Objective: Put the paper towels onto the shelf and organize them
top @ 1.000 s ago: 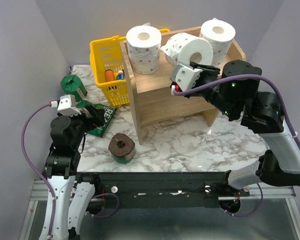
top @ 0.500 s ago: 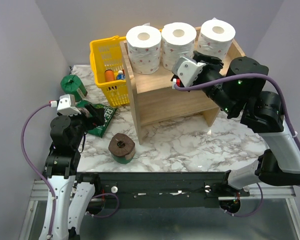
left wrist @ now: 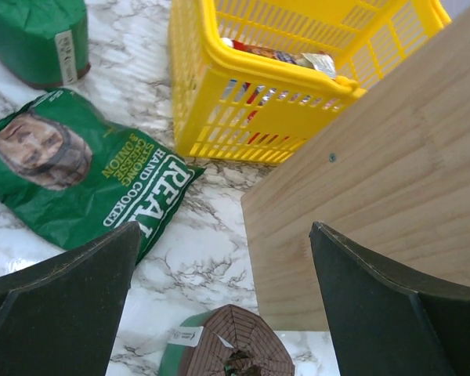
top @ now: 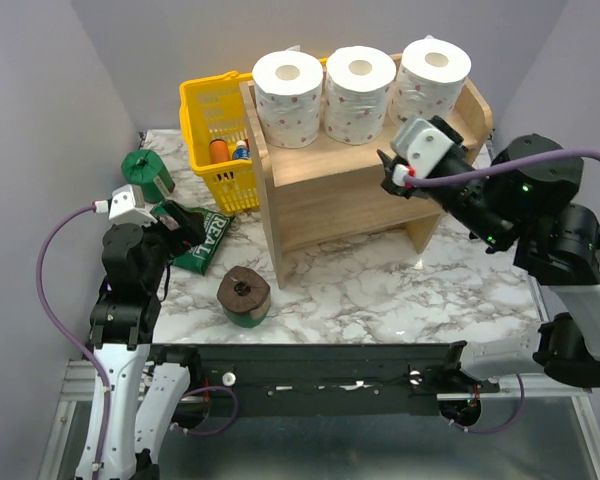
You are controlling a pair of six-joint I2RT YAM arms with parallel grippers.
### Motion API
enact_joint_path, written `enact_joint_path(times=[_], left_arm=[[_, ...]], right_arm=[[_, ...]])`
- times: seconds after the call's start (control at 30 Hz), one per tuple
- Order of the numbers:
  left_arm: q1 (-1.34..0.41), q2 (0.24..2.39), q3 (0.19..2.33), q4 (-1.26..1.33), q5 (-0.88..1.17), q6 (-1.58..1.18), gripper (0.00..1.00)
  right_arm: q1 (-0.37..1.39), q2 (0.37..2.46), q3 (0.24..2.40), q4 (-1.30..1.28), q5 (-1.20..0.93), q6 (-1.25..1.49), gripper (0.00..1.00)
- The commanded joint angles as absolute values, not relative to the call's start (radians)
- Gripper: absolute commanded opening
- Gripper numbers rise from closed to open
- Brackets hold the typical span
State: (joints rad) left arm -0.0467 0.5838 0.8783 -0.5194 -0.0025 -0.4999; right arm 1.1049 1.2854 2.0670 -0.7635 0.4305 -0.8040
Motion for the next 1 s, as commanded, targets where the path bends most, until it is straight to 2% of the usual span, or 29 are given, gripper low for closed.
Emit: enact_joint_path(times=[0.0, 0.23, 0.33, 0.47, 0.57, 0.97], left_arm=[[-0.043, 0.63, 0.942, -0.698, -0.195, -0.626, 0.99], [-0.043, 0.62, 0.911, -0.931, -0.258, -0.876, 0.98], [-0.043, 0.615, 0.864, -0.977, -0.13, -0.93, 0.97], [-0.043, 0.615, 0.783, -0.982, 0.049, -0.946, 0.91], [-0.043, 0.606, 0.73, -0.985, 0.109, -0.962, 0.89], [-0.074, 0.597, 0.643, -0.957, 0.146, -0.971, 0.9]], right_arm=[[1.104, 1.154, 1.915, -0.73, 0.29, -0.506, 0.62], [1.103, 0.947, 1.582, -0.666, 0.195, -0.111, 0.58], [1.103, 0.885, 1.424, -0.615, 0.241, -0.003, 0.57], [1.104, 0.844, 1.258, -0.575, 0.216, 0.093, 0.57], [1.104, 0.83, 1.166, -0.535, 0.206, 0.156, 0.57], [1.104, 0.749, 1.062, -0.423, 0.236, 0.202, 0.57]])
